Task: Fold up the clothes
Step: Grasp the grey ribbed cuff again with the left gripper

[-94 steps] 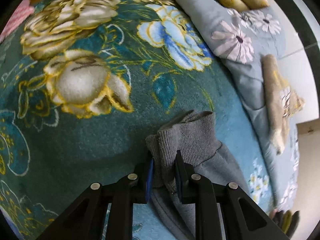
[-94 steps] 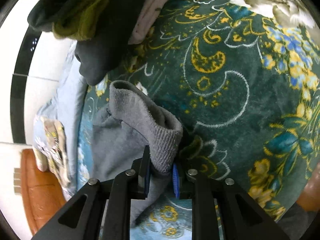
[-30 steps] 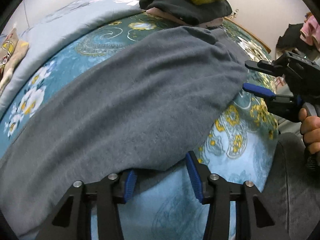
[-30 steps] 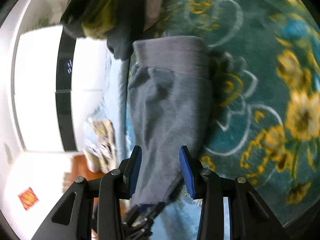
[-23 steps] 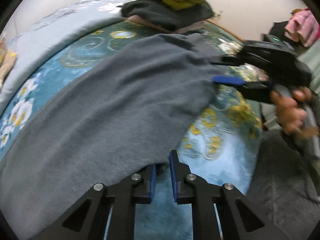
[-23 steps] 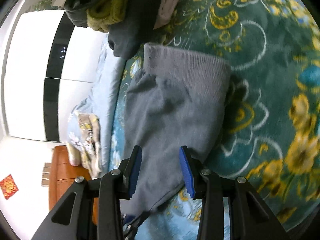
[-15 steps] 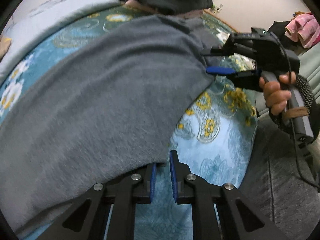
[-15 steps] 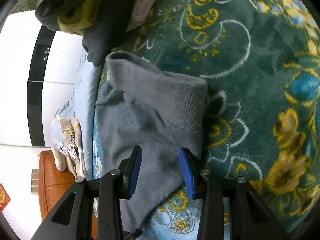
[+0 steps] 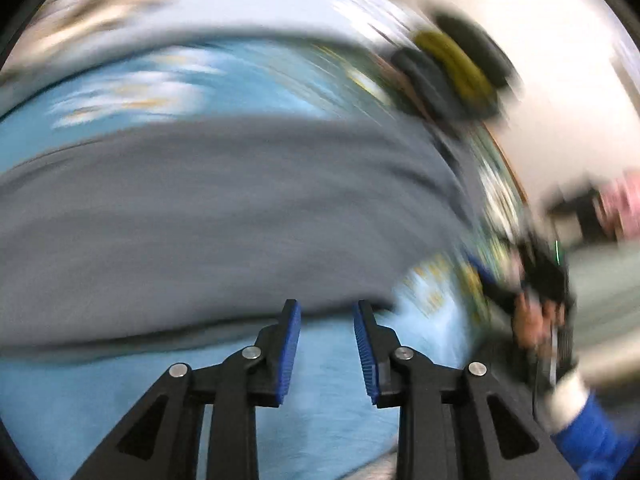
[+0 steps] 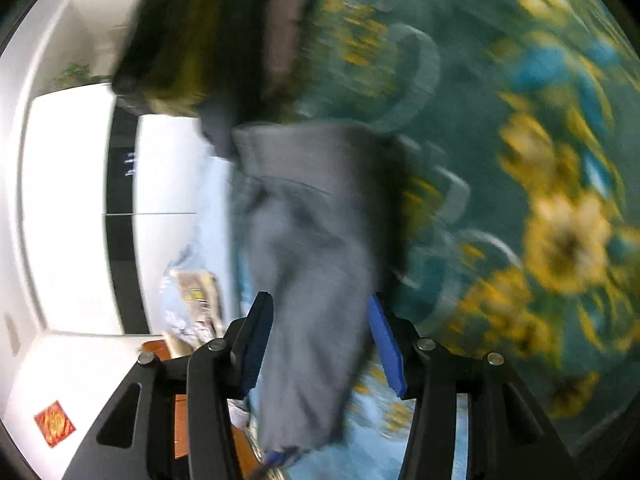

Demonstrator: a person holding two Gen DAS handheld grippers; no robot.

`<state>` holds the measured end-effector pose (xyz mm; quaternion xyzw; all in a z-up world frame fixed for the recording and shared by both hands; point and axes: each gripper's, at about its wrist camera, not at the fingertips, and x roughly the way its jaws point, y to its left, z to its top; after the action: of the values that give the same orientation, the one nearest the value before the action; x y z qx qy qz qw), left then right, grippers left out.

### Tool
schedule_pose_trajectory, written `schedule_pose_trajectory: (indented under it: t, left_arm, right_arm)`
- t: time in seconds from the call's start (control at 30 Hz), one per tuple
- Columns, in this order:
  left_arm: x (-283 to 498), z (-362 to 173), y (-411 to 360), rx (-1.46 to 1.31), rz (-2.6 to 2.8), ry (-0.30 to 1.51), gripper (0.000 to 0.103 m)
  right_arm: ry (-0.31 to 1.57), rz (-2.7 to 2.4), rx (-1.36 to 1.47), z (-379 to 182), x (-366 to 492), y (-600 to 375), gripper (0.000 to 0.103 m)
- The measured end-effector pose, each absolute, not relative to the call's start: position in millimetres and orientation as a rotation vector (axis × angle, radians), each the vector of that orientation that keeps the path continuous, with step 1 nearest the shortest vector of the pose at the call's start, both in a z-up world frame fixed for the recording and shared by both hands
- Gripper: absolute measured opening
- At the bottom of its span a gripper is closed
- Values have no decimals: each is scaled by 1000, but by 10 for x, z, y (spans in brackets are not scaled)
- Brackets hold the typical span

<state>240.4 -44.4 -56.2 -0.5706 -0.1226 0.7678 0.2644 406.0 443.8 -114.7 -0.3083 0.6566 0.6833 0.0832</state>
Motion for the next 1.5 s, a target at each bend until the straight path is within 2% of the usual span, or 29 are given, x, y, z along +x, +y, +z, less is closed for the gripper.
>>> schedule_pose_trajectory:
  t: [0.07, 0.23, 0.27, 0.33, 0.37, 0.47, 0.57, 0.63, 0.87, 1.03, 1.13, 1.17, 1.3, 1.5]
  left_arm:
    - [2310, -506, -1028, -1560, 2255, -419, 32]
    - [2160, -423, -2576, -1581, 2703, -669, 32]
    - [2168, -461, -2814, -1589, 2759, -745, 35]
    - [2194, -572, -3223, -1600, 2818, -917, 46]
    - [2198, -634, -3378, -1607, 2834, -980, 50]
    - [2153, -848, -3625, -1644, 2835, -1063, 51]
    - [2095, -1033, -3638, -1711, 2829, -1002, 52]
    - [2097, -1081, -3641, -1703, 2855, -979, 56]
    - [2163, -1158, -3744, -1619, 2841, -1050, 58]
    - [2212, -1211, -3790, -1555, 2808, -1197, 56]
    - [2220, -1219, -3784, -1540, 2791, -1245, 37]
    - [2210, -1195, -3760, -1538, 2788, -1244, 28]
    - [2144, -966, -3580, -1538, 2843, -1123, 23]
    - [2130, 29, -2774, -1265, 2832, -751, 23]
  right_arm:
    - [2020, 2016, -869, -1207, 4098, 4461, 53]
    - [1979, 2050, -854, -1153, 4146, 4393, 55]
    - [1966, 2045, -852, -1159, 4150, 4380, 57]
    - [1947, 2047, -824, -1109, 4098, 4325, 83]
    - [1936, 2049, -806, -1098, 4024, 4337, 86]
    - [1928, 2061, -775, -951, 4137, 4341, 88]
    - [1908, 2052, -788, -912, 4239, 4322, 88]
    - [1890, 2041, -794, -896, 4226, 4318, 88]
    - [1880, 1988, -820, -926, 4194, 4302, 88]
    - [1860, 1986, -819, -897, 4076, 4308, 88]
    - [1859, 1977, -831, -889, 4177, 4275, 88]
    - [1860, 1980, -827, -887, 4176, 4279, 88]
    - [1875, 1984, -814, -888, 4164, 4303, 88]
    - [1948, 1982, -772, -955, 4190, 4358, 88]
